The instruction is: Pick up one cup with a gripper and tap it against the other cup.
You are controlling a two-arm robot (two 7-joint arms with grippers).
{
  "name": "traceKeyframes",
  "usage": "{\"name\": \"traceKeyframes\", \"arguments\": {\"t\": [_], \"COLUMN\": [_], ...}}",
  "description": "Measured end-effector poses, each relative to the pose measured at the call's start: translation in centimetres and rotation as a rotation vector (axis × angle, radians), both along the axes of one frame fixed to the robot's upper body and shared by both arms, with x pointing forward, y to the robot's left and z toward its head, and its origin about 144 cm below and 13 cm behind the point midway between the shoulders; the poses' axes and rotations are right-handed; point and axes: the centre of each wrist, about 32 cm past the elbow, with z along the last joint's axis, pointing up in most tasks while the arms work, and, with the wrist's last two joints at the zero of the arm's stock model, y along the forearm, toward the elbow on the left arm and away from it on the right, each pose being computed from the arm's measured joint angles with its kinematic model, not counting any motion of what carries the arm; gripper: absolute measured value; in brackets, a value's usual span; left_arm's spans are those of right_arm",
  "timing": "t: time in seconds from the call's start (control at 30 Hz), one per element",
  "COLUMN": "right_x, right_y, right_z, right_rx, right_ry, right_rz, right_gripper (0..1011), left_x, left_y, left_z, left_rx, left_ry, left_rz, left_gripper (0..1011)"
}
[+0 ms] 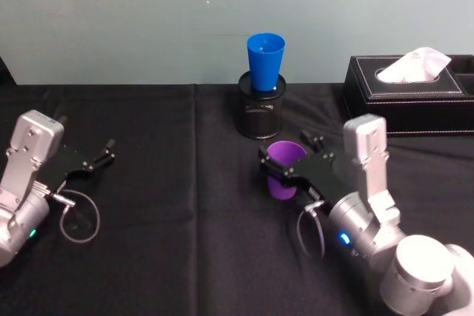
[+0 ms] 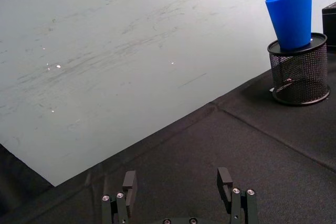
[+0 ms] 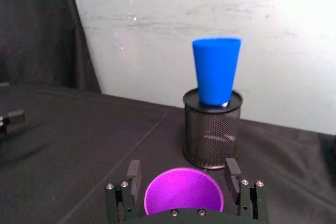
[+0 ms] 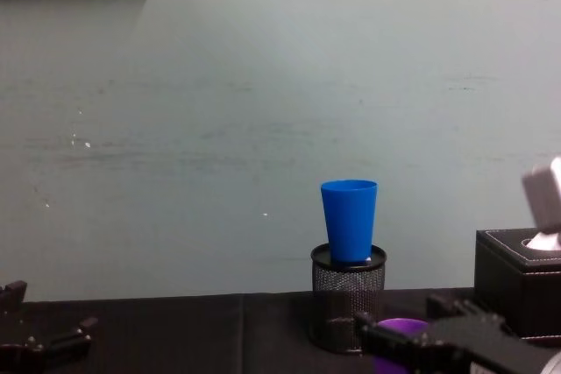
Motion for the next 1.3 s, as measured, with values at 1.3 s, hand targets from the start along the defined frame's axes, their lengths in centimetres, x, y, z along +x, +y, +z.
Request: {"name": "traceKeyframes", "arguments": {"t": [1.3], "right_x": [0.4], "right_y": [-4.8], "right_z": [3.1], "right_rx": [-0.19], "right_ry": [0.072], "right_rz": [-0.387], "right_gripper": [1003], "left_x": [0.0], "left_y": [0.0], "left_z": [0.0], "left_rx": [0.0], "left_ry": [0.0], "left_rz": [0.0], "left_gripper": [1000]}}
